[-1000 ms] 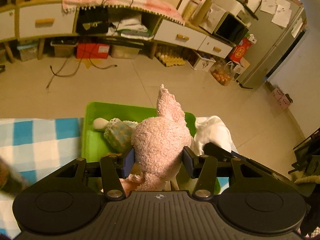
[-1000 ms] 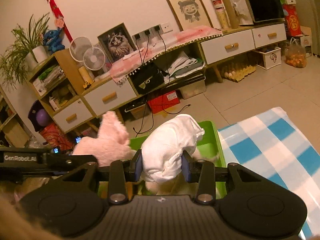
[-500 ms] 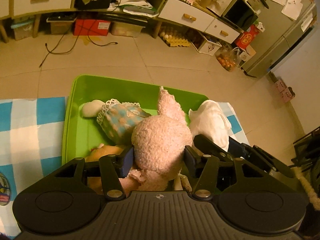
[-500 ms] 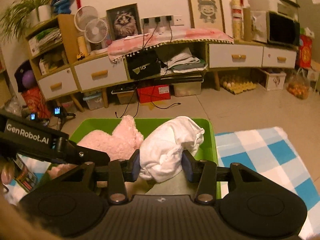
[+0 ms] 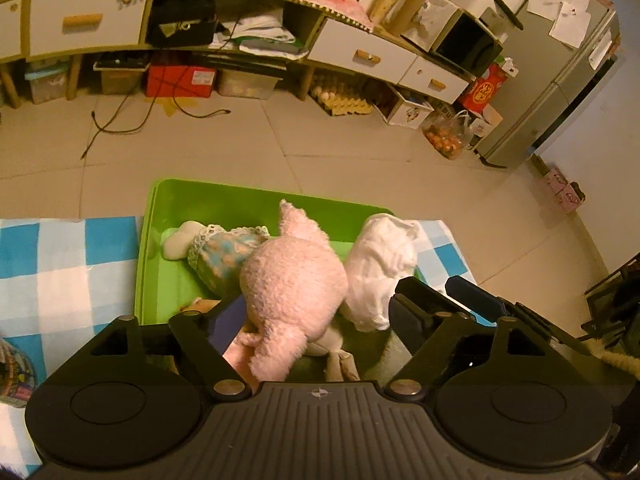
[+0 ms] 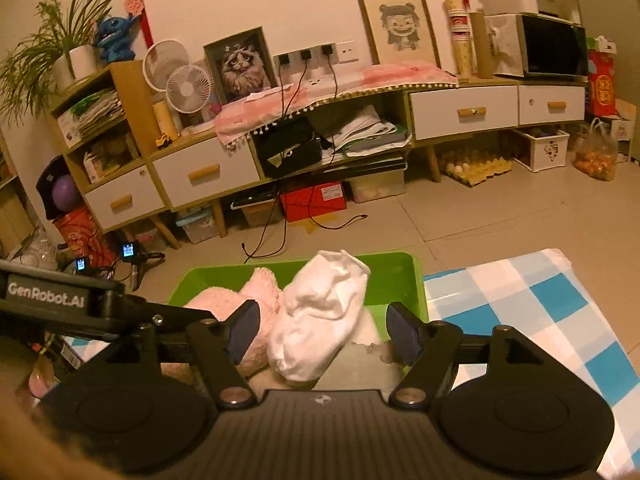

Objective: Organize soft objects
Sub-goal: 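Withdraw both tools from the bin back over the table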

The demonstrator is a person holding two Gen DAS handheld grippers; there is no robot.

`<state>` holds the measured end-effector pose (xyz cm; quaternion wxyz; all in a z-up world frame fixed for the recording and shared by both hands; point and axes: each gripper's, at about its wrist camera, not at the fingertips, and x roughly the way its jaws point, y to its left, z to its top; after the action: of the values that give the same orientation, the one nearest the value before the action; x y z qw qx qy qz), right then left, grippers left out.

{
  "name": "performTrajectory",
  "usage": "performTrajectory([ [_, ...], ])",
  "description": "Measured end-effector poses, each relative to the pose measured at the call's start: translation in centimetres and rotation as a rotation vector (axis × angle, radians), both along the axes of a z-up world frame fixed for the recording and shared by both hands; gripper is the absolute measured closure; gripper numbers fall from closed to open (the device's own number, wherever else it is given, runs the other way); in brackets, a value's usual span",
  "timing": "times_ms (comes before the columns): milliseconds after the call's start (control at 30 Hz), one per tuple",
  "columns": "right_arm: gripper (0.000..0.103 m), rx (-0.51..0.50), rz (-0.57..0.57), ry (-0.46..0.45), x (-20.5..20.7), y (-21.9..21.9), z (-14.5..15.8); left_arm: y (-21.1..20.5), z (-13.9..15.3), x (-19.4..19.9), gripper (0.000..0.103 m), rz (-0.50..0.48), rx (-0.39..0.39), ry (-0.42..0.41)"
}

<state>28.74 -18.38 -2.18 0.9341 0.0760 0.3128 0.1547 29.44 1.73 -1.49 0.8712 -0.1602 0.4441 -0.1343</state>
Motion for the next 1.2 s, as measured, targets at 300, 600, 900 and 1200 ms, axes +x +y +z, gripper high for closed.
performTrajectory([
  [300,0.074,0.011,-0.041,0.016,-2.8,-1.3,1.6,-0.4,1.6,-2.8,0.021,0.005,0.019,-0.02],
  [600,0.07,-0.001,-0.064,0.033,-6.2,-2.7,3.0,-0.7,3.5,-6.9,0.01,0.007,0.042,-0.062],
  [900,0.067,-0.023,-0.084,0.043,-9.8,-4.0,4.4,0.5,4.5,-11.4,0.005,0.036,0.058,-0.096],
  [1200,0.063,-0.042,-0.08,0.072,-13.7,-3.8,4.8,2.2,4.8,-17.2,0.005,0.044,0.07,-0.154],
])
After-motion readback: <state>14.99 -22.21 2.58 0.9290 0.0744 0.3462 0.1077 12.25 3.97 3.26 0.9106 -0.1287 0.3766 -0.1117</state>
